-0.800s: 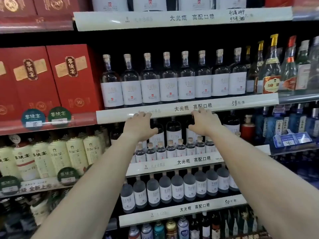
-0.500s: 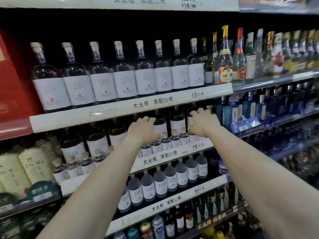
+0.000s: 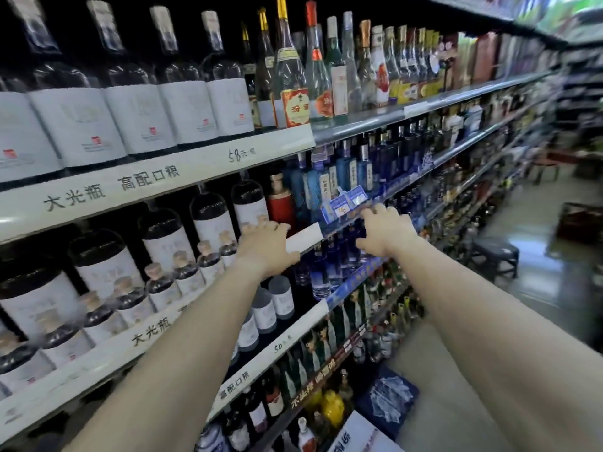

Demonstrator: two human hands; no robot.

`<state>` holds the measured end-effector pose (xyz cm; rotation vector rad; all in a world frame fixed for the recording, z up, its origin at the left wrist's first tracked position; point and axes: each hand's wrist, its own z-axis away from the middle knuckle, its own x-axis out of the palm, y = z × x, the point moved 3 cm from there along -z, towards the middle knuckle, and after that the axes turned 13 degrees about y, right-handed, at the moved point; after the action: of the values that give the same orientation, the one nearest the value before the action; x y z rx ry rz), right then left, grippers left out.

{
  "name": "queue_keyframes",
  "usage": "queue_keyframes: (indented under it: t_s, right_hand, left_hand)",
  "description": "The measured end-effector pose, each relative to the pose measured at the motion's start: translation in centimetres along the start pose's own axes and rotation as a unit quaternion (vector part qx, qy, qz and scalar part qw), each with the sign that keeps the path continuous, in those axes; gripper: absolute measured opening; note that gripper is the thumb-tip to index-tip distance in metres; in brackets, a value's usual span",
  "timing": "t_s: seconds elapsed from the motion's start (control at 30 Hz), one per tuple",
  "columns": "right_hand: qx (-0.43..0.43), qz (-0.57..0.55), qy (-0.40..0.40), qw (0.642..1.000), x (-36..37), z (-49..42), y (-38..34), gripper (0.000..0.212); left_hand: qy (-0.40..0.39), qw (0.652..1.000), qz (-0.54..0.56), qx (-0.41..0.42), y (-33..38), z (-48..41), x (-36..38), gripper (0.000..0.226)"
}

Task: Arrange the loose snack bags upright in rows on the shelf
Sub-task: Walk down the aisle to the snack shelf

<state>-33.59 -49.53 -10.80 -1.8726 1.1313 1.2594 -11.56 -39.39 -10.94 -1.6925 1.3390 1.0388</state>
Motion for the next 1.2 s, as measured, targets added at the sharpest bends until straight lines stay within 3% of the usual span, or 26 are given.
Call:
queue_keyframes:
  t_s: [0.27,0.6,0.97,1.2]
  right_hand:
    - [0.142,0.037,0.003,0.989,1.6,3.0,8.3,0.059]
    - [0.312,0.09,-0.044,0.945,3.3,8.9,17.6,0.065]
    - [0.36,0.112,-0.06,0.924,7.3,7.4,32.8,0.067]
    - [0.36,0.1,-0.07,0.925,9.0,1.9,46.5,0.069]
  left_hand:
    - [-0.025,0.99,0.067,0.125,7.2,-5.8,6.3,0.074]
    - [-0.07,0.957,0.133,0.246,19.2,-10.1,12.9,0.071]
    - [-0.058,0.926,0.151,0.342,36.6,-17.5,18.8,0.066]
    - [-0.077,0.927,0.164,0.327,49.4,-26.6,21.3,0.065]
